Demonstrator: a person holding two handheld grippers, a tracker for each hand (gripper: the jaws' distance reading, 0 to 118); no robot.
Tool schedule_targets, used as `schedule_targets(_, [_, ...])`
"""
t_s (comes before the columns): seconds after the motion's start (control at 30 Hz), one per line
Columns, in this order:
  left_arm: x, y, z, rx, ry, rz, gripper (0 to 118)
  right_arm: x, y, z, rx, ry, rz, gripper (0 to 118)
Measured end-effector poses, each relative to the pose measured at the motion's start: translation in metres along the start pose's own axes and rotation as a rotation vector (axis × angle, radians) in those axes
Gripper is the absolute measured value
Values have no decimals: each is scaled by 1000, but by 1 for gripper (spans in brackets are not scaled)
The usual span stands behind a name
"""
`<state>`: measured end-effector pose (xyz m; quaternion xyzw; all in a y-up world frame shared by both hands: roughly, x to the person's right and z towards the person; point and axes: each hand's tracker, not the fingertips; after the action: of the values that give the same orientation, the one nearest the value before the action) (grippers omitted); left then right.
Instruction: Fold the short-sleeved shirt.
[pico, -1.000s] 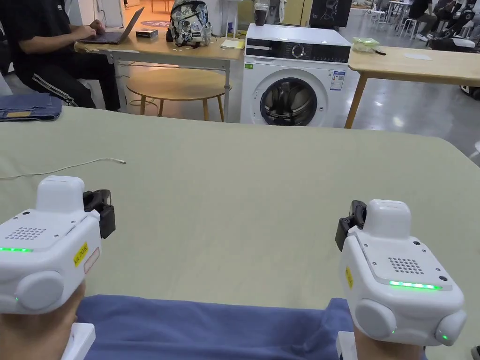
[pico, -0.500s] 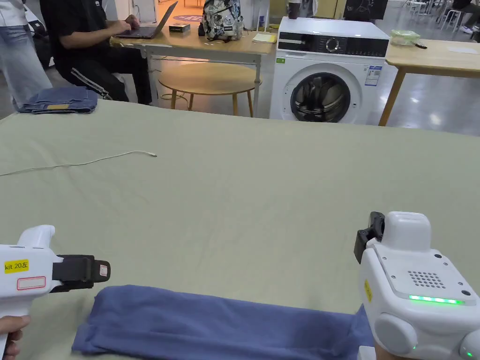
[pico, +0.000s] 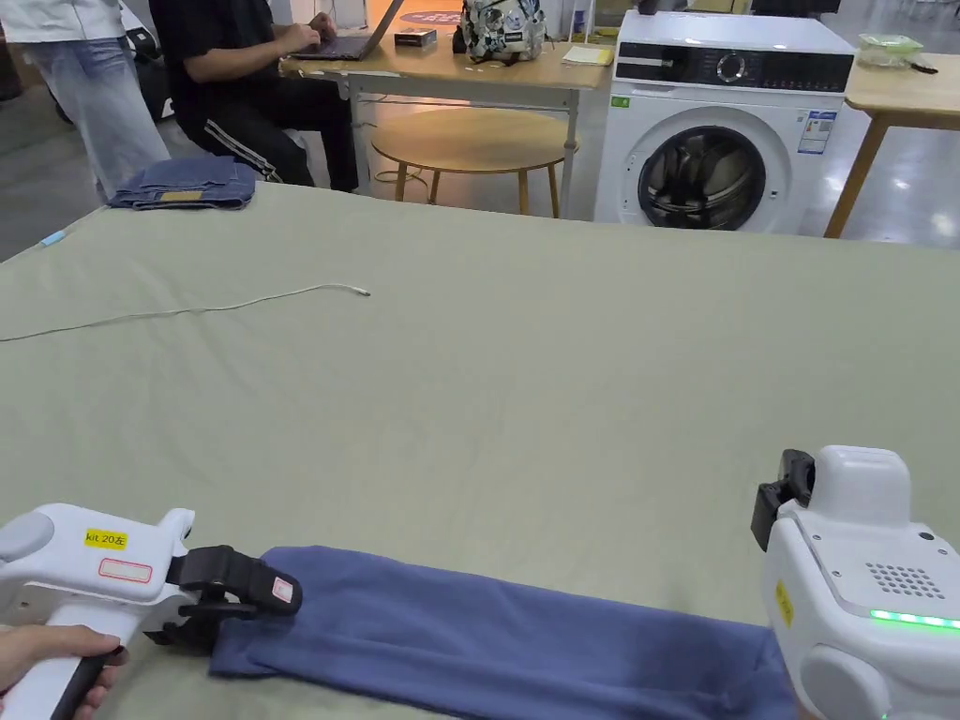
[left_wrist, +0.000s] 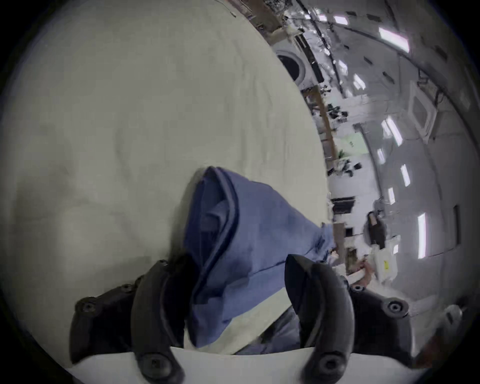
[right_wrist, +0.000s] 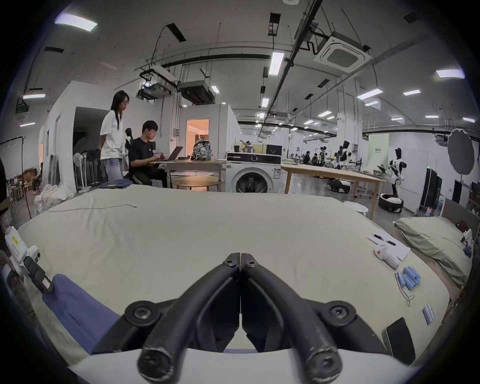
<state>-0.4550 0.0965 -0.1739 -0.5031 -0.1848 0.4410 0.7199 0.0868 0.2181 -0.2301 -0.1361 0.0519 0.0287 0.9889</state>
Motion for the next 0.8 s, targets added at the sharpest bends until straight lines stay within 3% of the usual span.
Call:
schedule_targets(0.1, [-16, -3, -9, 48, -131, 121, 69, -1, -3, 0, -8, 2, 0, 0])
schedule_targets(0.17, [-27, -3, -13, 87, -193, 142, 60, -1, -4, -1, -18, 8, -6, 0])
schedule_targets(0.2, [-26, -5, -16, 94, -179, 132, 50, -2, -5, -1, -22, 9, -5, 0])
schedule_targets(0.27, [-25, -6, -25, 97, -123, 101, 15, -3, -6, -1, -26, 9, -4, 0])
schedule_targets(0.3, [-25, -8, -28, 88, -54, 81, 10, -2, -7, -2, -28, 9, -5, 0])
schedule_targets(0.47, [-20, 4, -18, 124, -5, 24, 4, -1, -7, -4, -26, -5, -17, 0])
schedule_targets(0.53, [20, -14, -16, 133, 12, -10, 4, -2, -6, -4, -22, -10, -17, 0])
schedule_targets(0.8, [39, 4, 19, 182, 29, -80, 3, -8, -1, -8, 4, -41, 15, 0])
